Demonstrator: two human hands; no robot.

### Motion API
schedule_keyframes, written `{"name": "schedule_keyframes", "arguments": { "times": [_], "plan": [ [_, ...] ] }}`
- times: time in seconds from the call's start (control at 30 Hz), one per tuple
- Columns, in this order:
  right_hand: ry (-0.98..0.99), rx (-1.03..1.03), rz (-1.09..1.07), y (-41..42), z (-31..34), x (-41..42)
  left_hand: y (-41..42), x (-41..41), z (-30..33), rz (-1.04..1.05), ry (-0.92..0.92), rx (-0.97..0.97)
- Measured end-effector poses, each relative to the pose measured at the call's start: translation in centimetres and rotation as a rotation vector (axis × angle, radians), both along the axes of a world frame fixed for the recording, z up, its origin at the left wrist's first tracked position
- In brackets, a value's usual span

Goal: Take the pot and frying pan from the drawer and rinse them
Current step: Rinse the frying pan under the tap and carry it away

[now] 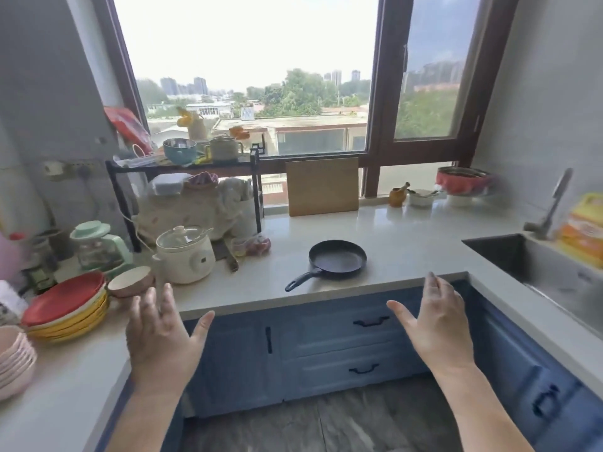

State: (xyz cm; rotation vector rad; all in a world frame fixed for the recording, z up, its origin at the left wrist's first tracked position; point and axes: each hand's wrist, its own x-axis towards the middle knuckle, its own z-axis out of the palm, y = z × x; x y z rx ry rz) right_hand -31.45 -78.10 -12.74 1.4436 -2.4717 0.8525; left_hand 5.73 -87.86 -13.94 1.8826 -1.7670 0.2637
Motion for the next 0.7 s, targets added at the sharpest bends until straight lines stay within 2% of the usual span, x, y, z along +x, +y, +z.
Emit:
{"name": "schedule_keyframes", "arguments": {
  "times": [0.13,0.4,0.7],
  "plan": [
    [0.001,0.018,-0.043,-4.6,-0.8,-5.8,-6.1,-6.6,-0.5,-0.059,-0.010,0.029],
    [0.008,0.068,0.001,-15.7,-0.2,-17.7,-16.9,-19.9,-1.0,-0.065,0.163,0.090],
    [-0.022,0.155,0.161,-29.4,-2.5,-24.0,-25.5,-27.6,-3.5,-0.032,0.157,0.218]
  ]
}}
